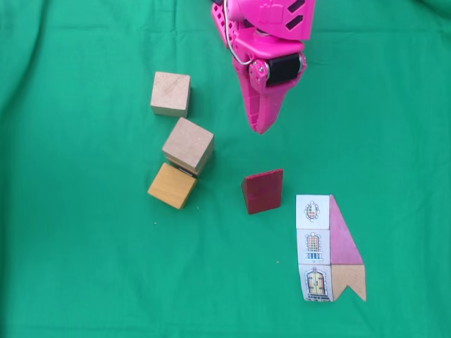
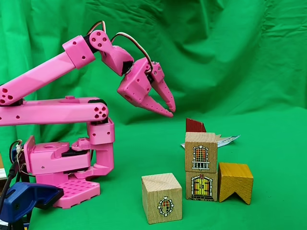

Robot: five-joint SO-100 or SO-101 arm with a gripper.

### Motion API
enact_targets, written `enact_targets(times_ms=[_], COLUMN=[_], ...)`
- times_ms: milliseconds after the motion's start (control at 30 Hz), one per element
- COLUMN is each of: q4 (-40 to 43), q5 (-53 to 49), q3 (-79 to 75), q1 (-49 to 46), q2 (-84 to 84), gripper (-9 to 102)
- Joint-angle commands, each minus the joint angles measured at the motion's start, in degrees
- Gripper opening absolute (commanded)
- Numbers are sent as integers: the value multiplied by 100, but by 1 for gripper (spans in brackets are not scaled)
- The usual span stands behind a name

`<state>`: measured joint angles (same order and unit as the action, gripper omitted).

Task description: Grasp some building blocks and build the house on the picture.

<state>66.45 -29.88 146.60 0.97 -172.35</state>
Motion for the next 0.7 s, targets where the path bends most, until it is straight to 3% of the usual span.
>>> enact_targets(times_ms=[0, 300, 667], q4=[18, 26, 9], q5=[-686, -2997, -5001], q3=[-264, -378, -378], q1=[-35, -123, -1529], q2=[53, 35, -70], gripper=[0, 0, 0])
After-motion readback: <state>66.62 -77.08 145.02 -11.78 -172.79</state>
